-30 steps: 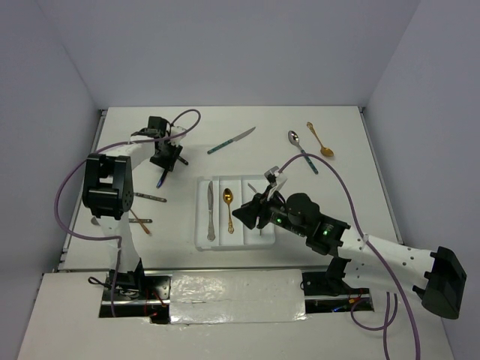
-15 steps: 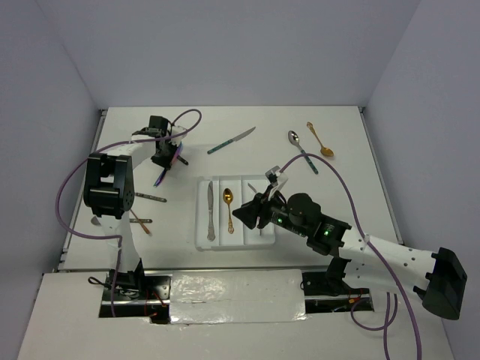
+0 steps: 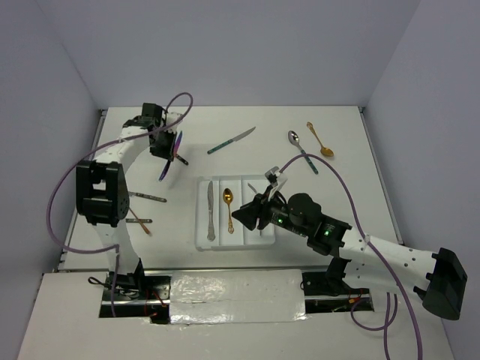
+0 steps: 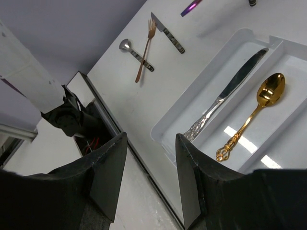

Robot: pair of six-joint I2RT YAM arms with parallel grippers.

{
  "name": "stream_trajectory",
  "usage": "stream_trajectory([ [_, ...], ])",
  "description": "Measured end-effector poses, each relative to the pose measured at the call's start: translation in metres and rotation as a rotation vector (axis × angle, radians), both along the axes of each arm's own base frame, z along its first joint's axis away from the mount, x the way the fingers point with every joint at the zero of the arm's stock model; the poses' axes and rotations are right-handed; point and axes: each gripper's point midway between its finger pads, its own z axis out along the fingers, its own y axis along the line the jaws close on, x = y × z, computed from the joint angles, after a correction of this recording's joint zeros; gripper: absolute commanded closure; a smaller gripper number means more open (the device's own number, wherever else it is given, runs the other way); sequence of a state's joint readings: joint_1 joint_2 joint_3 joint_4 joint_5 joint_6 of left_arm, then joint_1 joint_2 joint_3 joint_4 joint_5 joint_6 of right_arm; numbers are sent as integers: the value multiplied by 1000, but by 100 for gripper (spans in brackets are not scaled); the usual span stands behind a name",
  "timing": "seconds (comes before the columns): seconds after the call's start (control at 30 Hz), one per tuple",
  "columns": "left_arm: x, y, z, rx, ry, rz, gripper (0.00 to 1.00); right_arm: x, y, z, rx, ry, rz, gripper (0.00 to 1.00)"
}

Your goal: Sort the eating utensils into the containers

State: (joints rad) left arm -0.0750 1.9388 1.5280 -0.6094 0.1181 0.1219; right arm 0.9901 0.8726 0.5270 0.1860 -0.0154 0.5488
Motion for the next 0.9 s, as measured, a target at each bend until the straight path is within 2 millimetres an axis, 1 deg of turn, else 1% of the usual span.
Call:
stream_trajectory([
  [0.07,-2,-5,30,-49,-48,43,100,1,0,0,2,4,-6,47],
  [0.13,-8,-15,66,-128,-104,89,100,3,-3,0,3,11,-29,47],
  [0.2,-19,-28,97,-221,-164,115,100,6,-5,-1,2,22,-56,47],
  [0.27,-42,-45,118,-311,-198,135,100,9,-7,-4,-2,32,-80,47],
  [0.3,-54,-54,124,-346,-210,140,100,10,-8,-5,-4,37,-89,47],
  [0.37,-87,-76,130,-408,-206,145,100,12,-10,-6,-7,45,-108,47],
  [0.5,-142,-117,122,-521,-158,130,100,16,-16,-7,-8,58,-150,47],
  [0.53,-151,-122,118,-537,-147,134,100,17,-18,-7,-9,61,-164,47],
  [0.6,-162,-127,109,-553,-132,157,100,19,-22,-7,-11,67,-189,46],
  [0.67,-166,-130,103,-553,-130,176,100,22,-26,-7,-14,70,-214,46],
  [0.77,-165,-138,93,-559,-147,191,100,24,-29,-7,-17,71,-236,46],
  [0.83,-165,-138,79,-548,-148,204,100,25,-30,-8,-19,74,-244,46],
  [0.9,-167,-138,58,-530,-120,219,100,25,-31,-9,-23,75,-247,46],
])
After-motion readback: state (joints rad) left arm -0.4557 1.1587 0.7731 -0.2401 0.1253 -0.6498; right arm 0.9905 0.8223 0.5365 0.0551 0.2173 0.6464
